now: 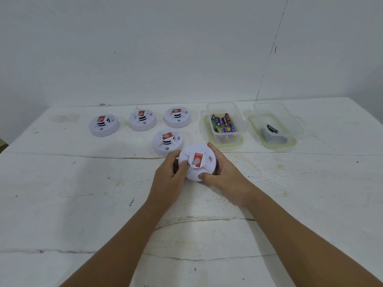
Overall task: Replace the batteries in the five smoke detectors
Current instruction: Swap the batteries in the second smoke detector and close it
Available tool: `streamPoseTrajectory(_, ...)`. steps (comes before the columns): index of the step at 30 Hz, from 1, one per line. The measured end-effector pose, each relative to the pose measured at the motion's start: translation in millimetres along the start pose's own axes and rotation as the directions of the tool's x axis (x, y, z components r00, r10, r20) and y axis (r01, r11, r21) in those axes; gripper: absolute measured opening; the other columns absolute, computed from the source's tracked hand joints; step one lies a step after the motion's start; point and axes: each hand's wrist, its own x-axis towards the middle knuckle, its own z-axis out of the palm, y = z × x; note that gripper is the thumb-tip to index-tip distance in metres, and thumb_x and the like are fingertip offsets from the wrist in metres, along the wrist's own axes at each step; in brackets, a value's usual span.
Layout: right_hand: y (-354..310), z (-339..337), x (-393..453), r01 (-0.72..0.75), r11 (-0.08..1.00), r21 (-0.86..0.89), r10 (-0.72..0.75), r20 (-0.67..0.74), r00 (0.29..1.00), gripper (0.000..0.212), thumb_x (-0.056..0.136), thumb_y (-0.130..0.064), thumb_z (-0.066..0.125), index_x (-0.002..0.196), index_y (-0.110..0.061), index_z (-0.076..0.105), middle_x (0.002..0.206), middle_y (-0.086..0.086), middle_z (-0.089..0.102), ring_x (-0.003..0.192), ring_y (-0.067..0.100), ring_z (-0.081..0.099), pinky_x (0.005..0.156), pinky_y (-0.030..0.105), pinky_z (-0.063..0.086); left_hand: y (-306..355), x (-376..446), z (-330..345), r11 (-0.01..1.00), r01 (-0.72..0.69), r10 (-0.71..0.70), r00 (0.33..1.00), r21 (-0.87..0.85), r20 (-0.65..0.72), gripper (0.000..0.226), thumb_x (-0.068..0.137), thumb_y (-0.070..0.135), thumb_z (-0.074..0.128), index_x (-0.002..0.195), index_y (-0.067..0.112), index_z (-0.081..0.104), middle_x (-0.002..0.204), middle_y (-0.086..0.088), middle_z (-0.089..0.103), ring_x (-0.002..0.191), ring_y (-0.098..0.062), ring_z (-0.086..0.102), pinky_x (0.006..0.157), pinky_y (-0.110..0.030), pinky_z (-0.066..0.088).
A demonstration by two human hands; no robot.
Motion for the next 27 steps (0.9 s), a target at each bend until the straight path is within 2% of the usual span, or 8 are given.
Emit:
streamPoseTrajectory(3,0.9,0.9,0.4,-0.004,1.000,0.022,0.005,-0.029,1.000,0.103,0.079,-0.006,0.076,0.164,-0.030,0.024,0.145,-0.009,0.060,0.130,0.016,0.064,0.109,0.052,0.052,-1.0,0.2,0.1,1.000,0.008,-0.008,1.000,-0.009,-0.006,0.026,0.105,0.021,0.053,0.129,0.026,0.061,0.106,0.011,0.073,0.089,-0.001,0.066,0.069,-0.016,0.051)
streamPoseTrajectory(7,1.5,2.0,0.1,0.027,1.000,0.001,-0.027,-0.025,0.999,0.088,0.080,-0.006,0.075,0.157,-0.029,0.038,0.143,-0.002,0.063,0.131,0.023,0.063,0.108,0.056,0.052,-1.1,0.4,-0.1,1.000,0.009,-0.009,1.000,0.001,-0.007,0.027,0.105,0.020,0.053,0.131,0.023,0.060,0.109,0.010,0.072,0.087,0.002,0.065,0.068,-0.013,0.050)
streamPoseTrajectory(10,1.7,1.6,-0.2,0.036,0.999,-0.010,-0.036,-0.008,0.999,0.086,0.082,-0.005,0.073,0.156,-0.032,0.039,0.143,-0.004,0.064,0.132,0.022,0.062,0.109,0.055,0.051,-1.0,0.5,0.1,1.000,0.010,-0.010,1.000,0.001,-0.007,0.027,0.105,0.020,0.053,0.131,0.022,0.061,0.106,0.009,0.072,0.084,0.001,0.065,0.067,-0.013,0.049)
streamPoseTrajectory(14,-0.3,1.6,-1.4,0.033,0.998,-0.043,-0.033,0.005,0.999,0.095,0.084,-0.007,0.072,0.164,-0.028,0.026,0.147,-0.007,0.061,0.134,0.019,0.060,0.111,0.053,0.050,0.2,-1.1,0.3,1.000,-0.003,0.003,1.000,0.002,0.007,0.029,0.105,0.019,0.053,0.133,0.023,0.058,0.111,0.009,0.072,0.093,-0.002,0.067,0.071,-0.014,0.052)
streamPoseTrajectory(19,-0.2,0.3,-0.6,0.066,0.996,-0.054,-0.065,0.022,0.998,0.080,0.089,0.001,0.067,0.155,-0.032,0.039,0.141,-0.006,0.065,0.131,0.020,0.062,0.109,0.050,0.052,0.5,-1.0,-0.3,1.000,0.002,-0.002,1.000,0.000,0.000,0.028,0.105,0.020,0.054,0.131,0.024,0.060,0.105,0.008,0.072,0.083,-0.001,0.065,0.067,-0.015,0.050)
streamPoseTrajectory(23,1.9,-1.2,0.1,0.063,0.997,-0.039,-0.062,0.035,0.997,0.088,0.092,0.009,0.067,0.159,-0.035,0.030,0.138,-0.019,0.065,0.132,0.012,0.061,0.106,0.039,0.054,0.1,-1.2,-0.3,1.000,0.004,-0.004,1.000,0.002,0.010,0.032,0.104,0.019,0.053,0.135,0.023,0.057,0.110,0.008,0.072,0.093,-0.003,0.067,0.070,-0.017,0.054)
streamPoseTrajectory(25,2.7,-1.0,0.0,0.063,0.997,-0.036,-0.062,0.028,0.998,0.088,0.091,0.007,0.068,0.157,-0.038,0.031,0.136,-0.021,0.066,0.131,0.011,0.062,0.106,0.040,0.054,0.1,-1.0,-0.6,1.000,-0.001,0.001,1.000,0.009,0.011,0.031,0.105,0.020,0.053,0.136,0.023,0.058,0.113,0.008,0.072,0.095,-0.002,0.067,0.071,-0.016,0.053)
streamPoseTrajectory(27,2.7,-1.4,-0.5,0.056,0.998,-0.039,-0.055,0.026,0.998,0.091,0.089,0.003,0.070,0.161,-0.034,0.027,0.138,-0.019,0.065,0.131,0.012,0.062,0.107,0.041,0.054,-0.3,-0.7,-0.3,1.000,-0.005,0.005,1.000,0.008,0.009,0.031,0.105,0.019,0.053,0.136,0.022,0.058,0.113,0.007,0.072,0.096,-0.004,0.067,0.071,-0.016,0.053)
